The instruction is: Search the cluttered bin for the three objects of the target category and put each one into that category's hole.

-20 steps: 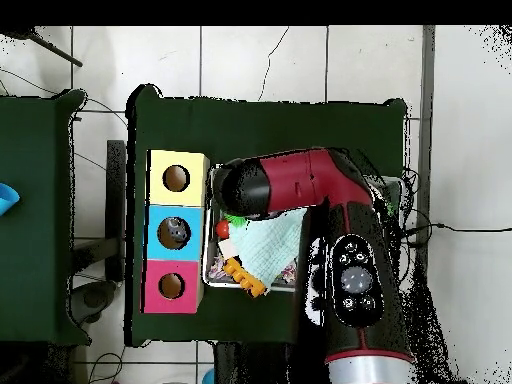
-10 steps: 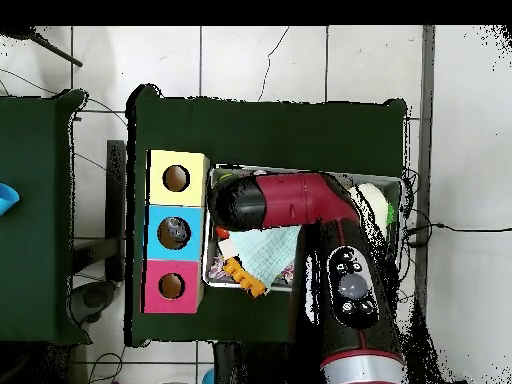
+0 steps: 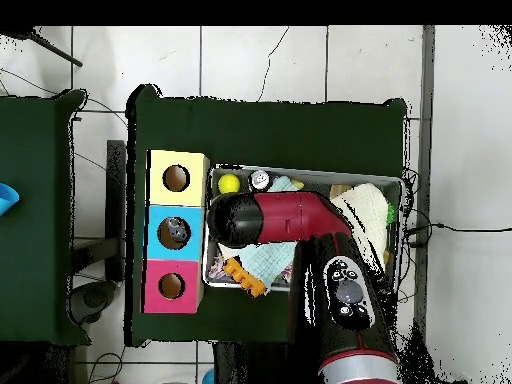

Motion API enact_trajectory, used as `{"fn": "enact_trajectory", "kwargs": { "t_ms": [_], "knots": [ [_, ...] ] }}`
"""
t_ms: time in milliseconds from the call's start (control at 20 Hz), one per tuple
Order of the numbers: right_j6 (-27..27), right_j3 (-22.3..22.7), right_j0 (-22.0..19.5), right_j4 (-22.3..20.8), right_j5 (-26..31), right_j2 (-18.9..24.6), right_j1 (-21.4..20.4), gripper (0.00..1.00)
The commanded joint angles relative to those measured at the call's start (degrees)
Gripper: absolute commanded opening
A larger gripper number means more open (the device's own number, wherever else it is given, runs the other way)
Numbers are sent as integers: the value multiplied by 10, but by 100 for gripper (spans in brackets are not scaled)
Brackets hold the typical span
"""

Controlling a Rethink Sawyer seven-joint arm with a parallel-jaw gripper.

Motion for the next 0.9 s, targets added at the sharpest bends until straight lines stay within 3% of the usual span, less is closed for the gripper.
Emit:
{"fn": "enact_trajectory", "kwargs": {
  "t_ms": [50, 550, 900],
  "knots": [
    [13, 66, -13, -14, 9, 6, 30, 100],
    [21, 75, 8, -48, -18, -22, 44, 100],
    [-1, 37, 37, -99, 14, -62, 45, 100]
  ]
}}
